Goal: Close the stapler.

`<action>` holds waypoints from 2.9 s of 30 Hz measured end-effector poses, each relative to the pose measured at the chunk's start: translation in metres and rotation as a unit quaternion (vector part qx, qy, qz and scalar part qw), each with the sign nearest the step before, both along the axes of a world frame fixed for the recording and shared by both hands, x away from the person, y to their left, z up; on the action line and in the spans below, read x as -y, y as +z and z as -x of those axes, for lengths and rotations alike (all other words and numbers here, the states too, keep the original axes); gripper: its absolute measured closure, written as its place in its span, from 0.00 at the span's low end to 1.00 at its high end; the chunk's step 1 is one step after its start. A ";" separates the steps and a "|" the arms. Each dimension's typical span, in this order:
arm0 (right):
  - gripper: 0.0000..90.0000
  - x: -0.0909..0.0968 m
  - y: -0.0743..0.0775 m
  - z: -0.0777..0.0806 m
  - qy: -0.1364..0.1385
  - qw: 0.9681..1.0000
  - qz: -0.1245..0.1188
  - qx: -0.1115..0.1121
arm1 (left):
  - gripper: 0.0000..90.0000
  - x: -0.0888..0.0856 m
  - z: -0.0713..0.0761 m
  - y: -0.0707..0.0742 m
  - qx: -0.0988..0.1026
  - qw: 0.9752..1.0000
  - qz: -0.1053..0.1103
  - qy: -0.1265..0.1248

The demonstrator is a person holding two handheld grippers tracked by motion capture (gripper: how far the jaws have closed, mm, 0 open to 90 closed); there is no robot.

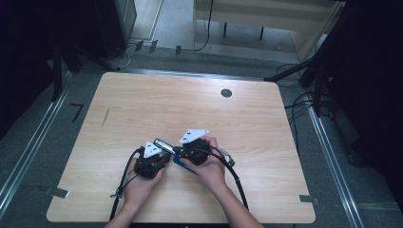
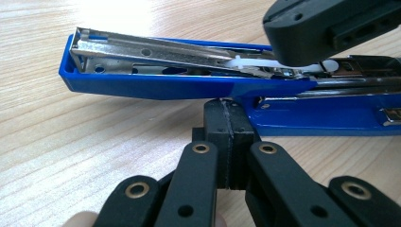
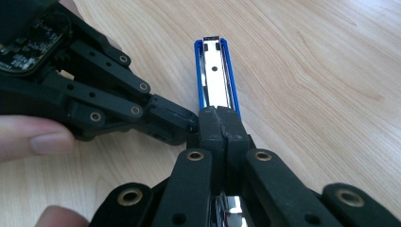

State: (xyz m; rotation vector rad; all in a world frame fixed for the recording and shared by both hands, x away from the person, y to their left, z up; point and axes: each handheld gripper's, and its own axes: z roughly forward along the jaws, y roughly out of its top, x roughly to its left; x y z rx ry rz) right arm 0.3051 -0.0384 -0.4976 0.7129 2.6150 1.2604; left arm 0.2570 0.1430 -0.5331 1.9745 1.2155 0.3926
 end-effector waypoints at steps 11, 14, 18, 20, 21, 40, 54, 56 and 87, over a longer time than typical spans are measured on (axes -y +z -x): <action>1.00 -0.014 0.001 -0.008 0.000 1.000 0.007 0.002 | 1.00 -0.001 -0.003 0.000 -0.003 1.000 0.007 0.008; 1.00 -0.016 0.001 -0.010 0.003 1.000 0.013 0.003 | 1.00 -0.002 -0.003 0.000 -0.004 1.000 0.018 0.009; 1.00 -0.015 0.002 -0.012 0.000 1.000 0.013 0.005 | 1.00 -0.002 -0.004 0.000 -0.001 1.000 0.027 0.010; 1.00 -0.015 0.003 -0.012 0.000 1.000 0.009 0.002 | 1.00 -0.002 -0.004 0.000 0.002 0.999 0.030 0.011; 1.00 -0.014 0.003 -0.012 0.001 1.000 0.010 0.004 | 1.00 -0.002 -0.004 0.000 0.003 0.999 0.030 0.011; 1.00 -0.009 0.009 -0.007 0.002 1.000 0.004 0.014 | 1.00 0.009 0.013 0.002 0.018 0.999 0.040 -0.017; 1.00 -0.001 0.015 -0.002 -0.004 1.000 -0.010 0.024 | 1.00 0.022 0.019 0.001 0.036 0.998 0.024 -0.034; 1.00 0.000 0.017 -0.001 -0.005 1.000 -0.013 0.026 | 1.00 0.025 0.019 0.001 0.037 0.998 0.024 -0.037; 1.00 0.026 0.025 0.013 -0.015 0.999 -0.028 0.038 | 1.00 0.040 0.021 0.000 0.029 0.997 0.009 -0.066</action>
